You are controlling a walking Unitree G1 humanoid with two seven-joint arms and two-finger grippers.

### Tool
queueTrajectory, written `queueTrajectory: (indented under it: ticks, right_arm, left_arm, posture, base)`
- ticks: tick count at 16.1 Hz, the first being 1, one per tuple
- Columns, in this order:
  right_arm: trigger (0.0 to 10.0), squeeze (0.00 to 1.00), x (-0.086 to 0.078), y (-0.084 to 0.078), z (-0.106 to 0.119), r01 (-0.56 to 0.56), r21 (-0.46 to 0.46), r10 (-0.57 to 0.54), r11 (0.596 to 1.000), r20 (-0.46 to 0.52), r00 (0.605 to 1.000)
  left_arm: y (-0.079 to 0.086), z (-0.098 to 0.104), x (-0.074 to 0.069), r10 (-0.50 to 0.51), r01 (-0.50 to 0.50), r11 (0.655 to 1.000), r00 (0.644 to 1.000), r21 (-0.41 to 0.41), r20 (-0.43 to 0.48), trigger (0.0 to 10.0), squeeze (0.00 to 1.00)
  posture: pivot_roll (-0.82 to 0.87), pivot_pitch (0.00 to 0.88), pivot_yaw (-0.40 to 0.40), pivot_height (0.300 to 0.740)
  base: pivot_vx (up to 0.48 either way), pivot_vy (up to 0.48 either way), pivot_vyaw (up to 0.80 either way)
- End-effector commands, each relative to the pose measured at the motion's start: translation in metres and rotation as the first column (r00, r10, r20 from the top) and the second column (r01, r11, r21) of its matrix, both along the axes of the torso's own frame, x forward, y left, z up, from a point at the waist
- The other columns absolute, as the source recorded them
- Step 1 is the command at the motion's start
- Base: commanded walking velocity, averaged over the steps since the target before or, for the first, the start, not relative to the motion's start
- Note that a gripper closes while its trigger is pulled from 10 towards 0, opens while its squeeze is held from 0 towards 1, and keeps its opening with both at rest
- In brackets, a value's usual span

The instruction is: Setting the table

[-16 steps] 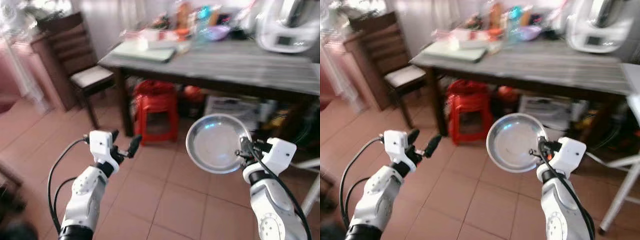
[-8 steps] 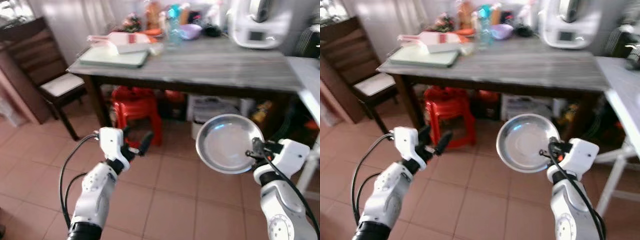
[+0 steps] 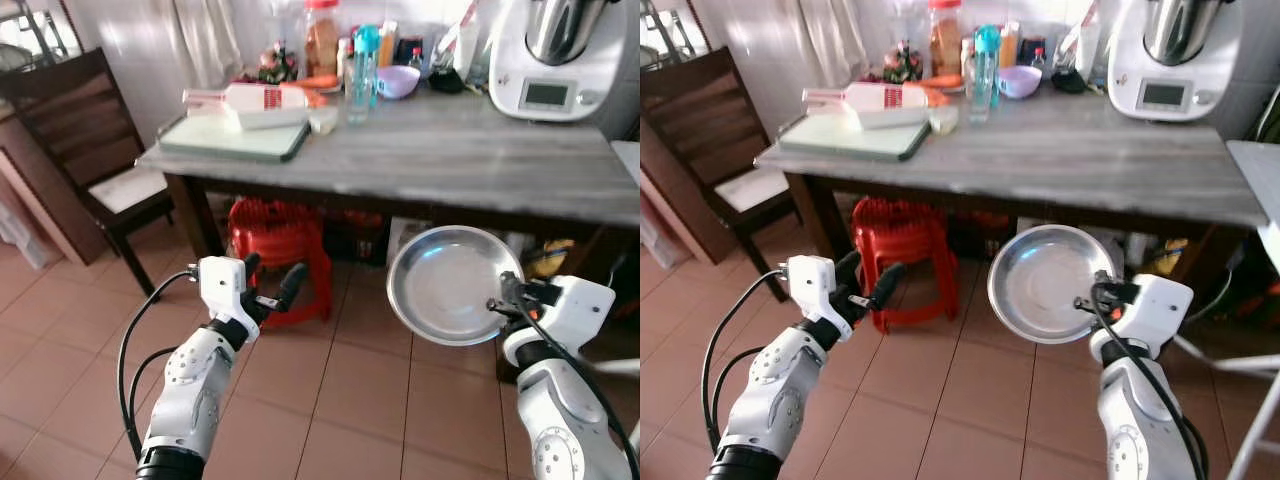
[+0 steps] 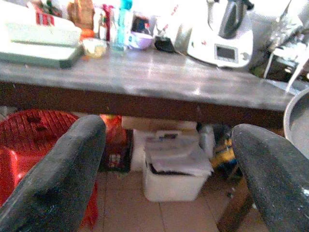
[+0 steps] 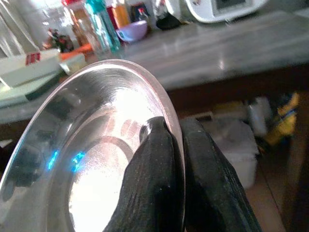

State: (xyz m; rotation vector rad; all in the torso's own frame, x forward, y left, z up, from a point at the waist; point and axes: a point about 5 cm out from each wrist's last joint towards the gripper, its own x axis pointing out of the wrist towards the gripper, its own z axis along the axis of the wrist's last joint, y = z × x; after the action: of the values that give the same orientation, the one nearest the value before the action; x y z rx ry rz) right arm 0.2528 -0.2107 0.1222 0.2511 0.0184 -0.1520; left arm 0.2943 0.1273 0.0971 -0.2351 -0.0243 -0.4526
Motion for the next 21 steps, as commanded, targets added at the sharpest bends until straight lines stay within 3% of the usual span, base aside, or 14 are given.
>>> queueTrajectory:
  ticks: [1, 6, 21]
  right_arm:
    - [10.0, 0.00, 0.0041, 0.0088, 0.0063, -0.028, 0.008, 0.028, 1.000, 0.030, 0.999]
    - [10.0, 0.00, 0.0063, 0.0085, 0.0056, -0.030, 0.035, 0.029, 0.999, 0.029, 0.999]
    - [10.0, 0.00, 0.0089, 0.0093, 0.0064, -0.027, 0.010, 0.027, 1.000, 0.030, 0.999]
  left_arm:
    - [0.0098, 0.0042, 0.0014, 0.021, -0.021, 1.000, 1.000, 0.019, 0.015, 10.0, 0.00]
    - [0.0054, 0.0023, -0.0007, 0.007, -0.007, 1.000, 1.000, 0.020, 0.009, 10.0, 0.00]
    - [0.0028, -0.0008, -0.0047, -0.003, 0.003, 1.000, 1.000, 0.030, -0.003, 10.0, 0.00]
  posture:
    - [-0.02, 0.000, 0.030, 0.740]
    - [-0.02, 0.000, 0.027, 0.740]
    - [-0.02, 0.000, 0.025, 0.740]
  base:
    - [0.480, 0.000, 0.00]
    - [0.480, 0.000, -0.29]
    - [0.468, 0.000, 0.08]
